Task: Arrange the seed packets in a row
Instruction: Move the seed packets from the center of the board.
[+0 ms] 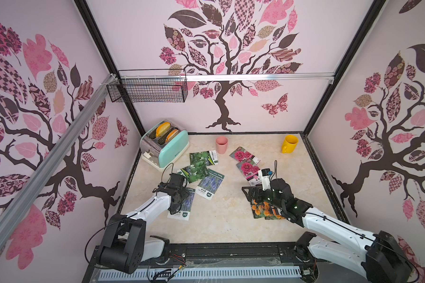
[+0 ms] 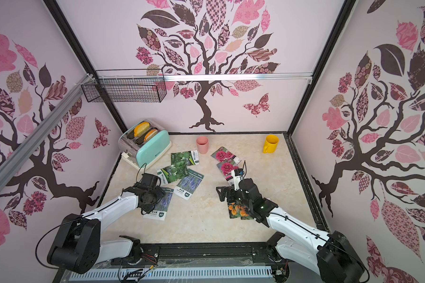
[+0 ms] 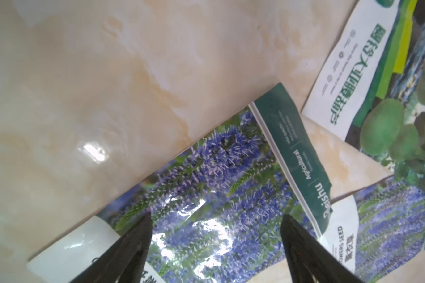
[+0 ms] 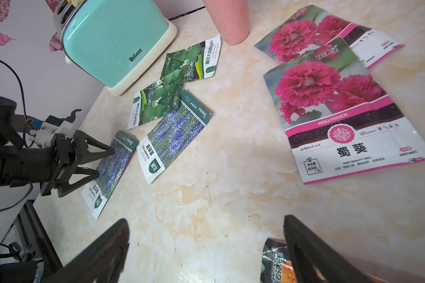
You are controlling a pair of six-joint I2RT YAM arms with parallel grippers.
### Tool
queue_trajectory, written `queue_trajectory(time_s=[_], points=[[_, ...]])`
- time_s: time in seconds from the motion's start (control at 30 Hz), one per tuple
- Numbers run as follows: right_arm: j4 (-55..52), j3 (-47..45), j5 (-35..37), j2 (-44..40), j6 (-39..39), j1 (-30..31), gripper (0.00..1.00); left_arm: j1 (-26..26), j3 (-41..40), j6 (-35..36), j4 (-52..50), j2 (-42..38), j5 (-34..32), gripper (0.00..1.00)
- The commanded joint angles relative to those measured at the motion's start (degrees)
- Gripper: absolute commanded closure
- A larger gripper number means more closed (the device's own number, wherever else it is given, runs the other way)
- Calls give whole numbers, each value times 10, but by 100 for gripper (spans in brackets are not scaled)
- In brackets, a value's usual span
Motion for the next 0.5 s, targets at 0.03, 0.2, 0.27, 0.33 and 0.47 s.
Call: queue_trajectory(time_s=[0.03,0.2,0.27,0.33,0.47], points=[[19,-10,-22,11,15,-1,0,74,-16,67,-28,46,41,15],[29,-15,-27,17,17,-1,0,140,2,82,-33,62,37,16],[32,-18,-27,17,16,-1,0,162,12,86,-34,73,37,17],[31,-19,-26,17,14,-1,0,185,23,92,-37,82,35,17],[30,-23,-23,13,12,-1,0,244,46,115,-44,99,47,18]])
